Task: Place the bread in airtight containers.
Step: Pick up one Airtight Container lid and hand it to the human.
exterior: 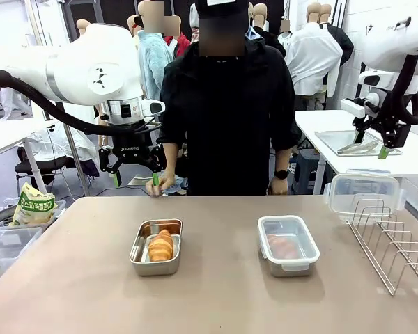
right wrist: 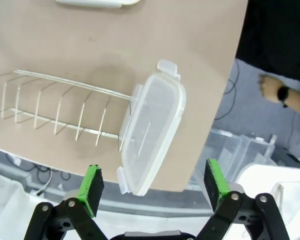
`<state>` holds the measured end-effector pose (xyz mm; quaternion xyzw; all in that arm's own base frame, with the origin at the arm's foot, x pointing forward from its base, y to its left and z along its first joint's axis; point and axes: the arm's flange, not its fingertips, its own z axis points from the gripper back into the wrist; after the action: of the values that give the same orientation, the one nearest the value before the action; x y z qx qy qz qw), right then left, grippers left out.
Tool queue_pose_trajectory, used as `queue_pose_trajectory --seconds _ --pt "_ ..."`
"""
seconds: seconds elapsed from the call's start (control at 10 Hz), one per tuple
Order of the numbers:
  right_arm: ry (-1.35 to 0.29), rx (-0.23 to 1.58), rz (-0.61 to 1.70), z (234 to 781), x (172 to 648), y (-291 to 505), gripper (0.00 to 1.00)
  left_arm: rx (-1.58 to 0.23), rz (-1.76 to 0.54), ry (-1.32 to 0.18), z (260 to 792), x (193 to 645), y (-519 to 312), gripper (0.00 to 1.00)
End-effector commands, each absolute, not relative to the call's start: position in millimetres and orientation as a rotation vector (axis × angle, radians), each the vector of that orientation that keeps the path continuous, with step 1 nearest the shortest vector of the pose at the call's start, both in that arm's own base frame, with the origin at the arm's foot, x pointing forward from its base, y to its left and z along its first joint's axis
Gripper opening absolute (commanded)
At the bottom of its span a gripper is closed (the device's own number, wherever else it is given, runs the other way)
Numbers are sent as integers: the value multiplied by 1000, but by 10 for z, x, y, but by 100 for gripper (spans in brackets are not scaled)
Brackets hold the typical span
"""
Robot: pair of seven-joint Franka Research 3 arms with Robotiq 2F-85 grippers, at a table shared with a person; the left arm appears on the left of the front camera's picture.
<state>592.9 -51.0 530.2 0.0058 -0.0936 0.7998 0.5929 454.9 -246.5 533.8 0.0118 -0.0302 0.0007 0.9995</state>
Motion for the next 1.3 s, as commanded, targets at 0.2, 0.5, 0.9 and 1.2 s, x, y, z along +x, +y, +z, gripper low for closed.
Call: queue_pose_trajectory --seconds 0.2,0.5,0.9,1.2 --pt "-233 55 1806 5364 6019 -559 100 39 -1 -72 5358 4550 -2449 100" --pt "-220 26 1838 5291 5965 -565 100 39 -1 -72 5358 4550 -2449 100" --pt "-209 37 1813 5278 6041 -584 100 39 -1 -72 5358 4550 -2449 100" --pt "-209 86 1735 4945 6377 -577 100 39 -1 -72 5358 4550 -2449 100"
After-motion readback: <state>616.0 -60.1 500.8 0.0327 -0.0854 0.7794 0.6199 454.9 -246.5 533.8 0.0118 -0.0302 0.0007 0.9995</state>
